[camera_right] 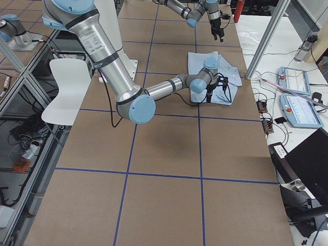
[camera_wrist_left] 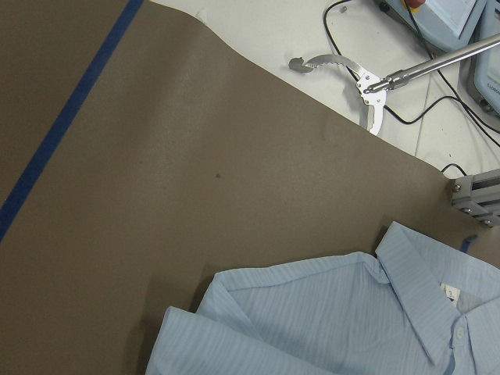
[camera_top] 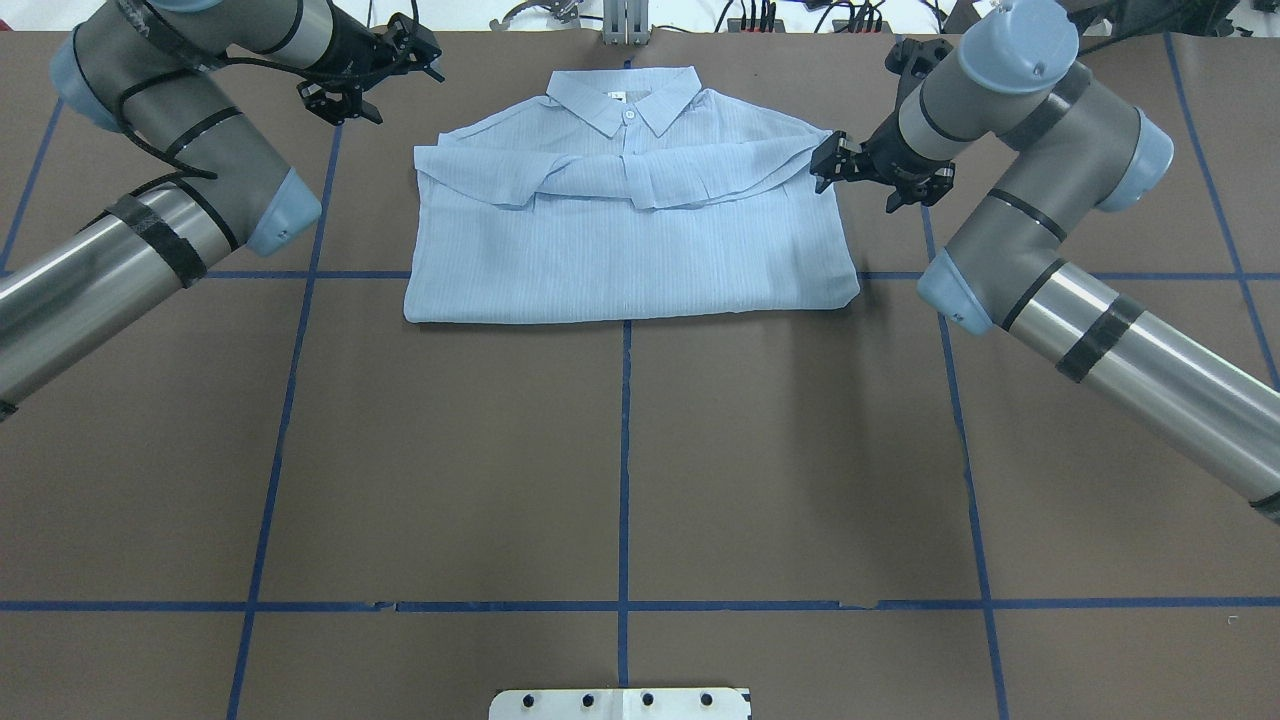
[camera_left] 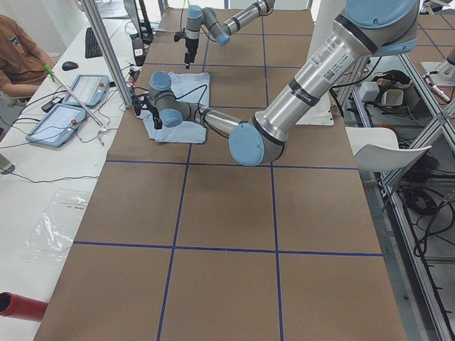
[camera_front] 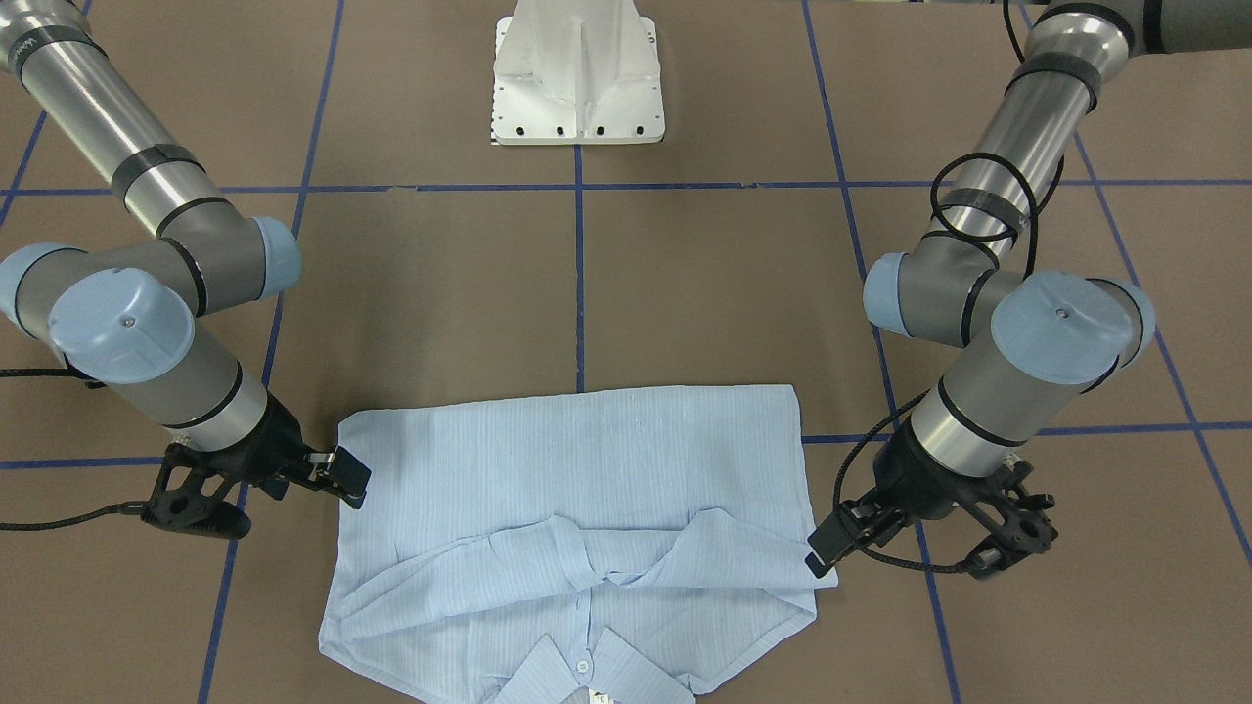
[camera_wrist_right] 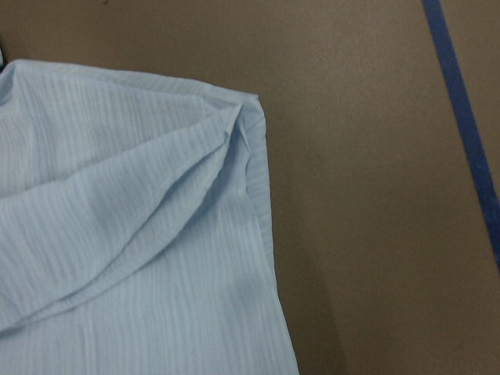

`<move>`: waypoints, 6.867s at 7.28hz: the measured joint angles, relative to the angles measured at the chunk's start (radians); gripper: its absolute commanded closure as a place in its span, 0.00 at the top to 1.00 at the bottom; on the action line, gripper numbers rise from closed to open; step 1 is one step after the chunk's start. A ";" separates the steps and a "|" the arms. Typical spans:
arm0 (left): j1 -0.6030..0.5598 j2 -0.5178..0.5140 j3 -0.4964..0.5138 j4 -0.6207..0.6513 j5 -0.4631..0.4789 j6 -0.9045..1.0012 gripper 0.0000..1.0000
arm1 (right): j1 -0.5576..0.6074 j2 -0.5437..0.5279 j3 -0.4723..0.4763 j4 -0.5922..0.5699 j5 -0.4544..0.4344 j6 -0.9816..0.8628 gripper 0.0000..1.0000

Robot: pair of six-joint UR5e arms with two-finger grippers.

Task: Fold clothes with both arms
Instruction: 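Move the right gripper down to the folded shirt's side edge while the left arm rises, then grasp the side edge with the right gripper and drag the shirt toward the robot, then grasp the far shirt edge with the left gripper while the right gripper withdraws, then fold the held edge over the shirt with the left gripper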

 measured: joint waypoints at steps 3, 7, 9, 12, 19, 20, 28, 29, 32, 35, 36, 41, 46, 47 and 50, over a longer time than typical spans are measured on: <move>0.000 0.000 -0.001 0.000 0.000 -0.001 0.98 | -0.068 -0.049 0.036 -0.009 -0.009 -0.001 0.52; -0.001 0.002 -0.004 -0.001 -0.001 -0.002 0.95 | -0.074 -0.061 0.044 -0.010 0.010 -0.011 0.17; -0.002 0.003 -0.005 -0.002 -0.001 -0.001 0.91 | -0.056 -0.067 0.048 -0.010 0.027 -0.017 0.00; -0.002 0.009 -0.006 -0.002 -0.002 -0.001 0.89 | -0.053 -0.108 0.112 -0.009 0.041 -0.016 0.00; -0.008 0.086 -0.131 -0.001 -0.002 -0.022 0.88 | -0.419 -0.680 0.836 -0.005 0.085 0.025 0.00; -0.007 0.093 -0.143 -0.001 -0.002 -0.024 0.88 | -0.544 -0.707 0.899 -0.004 0.082 0.035 0.00; 0.211 0.126 -0.408 0.219 0.035 -0.103 0.97 | -0.264 -0.609 0.932 0.004 0.072 0.060 1.00; 0.307 0.122 -0.449 0.297 0.110 -0.139 0.94 | -0.201 -0.606 0.924 0.004 0.071 0.055 1.00; 0.476 0.131 -0.459 0.387 0.229 -0.174 0.85 | -0.146 -0.580 0.892 0.004 0.071 0.051 1.00; 0.492 0.135 -0.455 0.416 0.242 -0.175 0.48 | -0.141 -0.572 0.886 0.004 0.072 0.050 1.00; 0.492 0.135 -0.455 0.418 0.242 -0.174 0.18 | -0.139 -0.571 0.886 0.004 0.074 0.050 1.00; 0.485 0.135 -0.479 0.430 0.235 -0.176 0.00 | -0.126 -0.573 0.883 0.004 0.077 0.050 1.00; 0.312 0.069 -0.378 0.420 0.261 -0.128 0.00 | -0.102 -0.570 0.873 0.004 0.070 0.052 1.00; 0.282 0.001 -0.279 0.395 0.297 -0.105 0.00 | -0.093 -0.566 0.864 0.005 0.069 0.052 1.00; 0.247 -0.098 0.004 0.083 0.458 -0.063 0.00 | -0.084 -0.558 0.852 0.005 0.049 0.052 1.00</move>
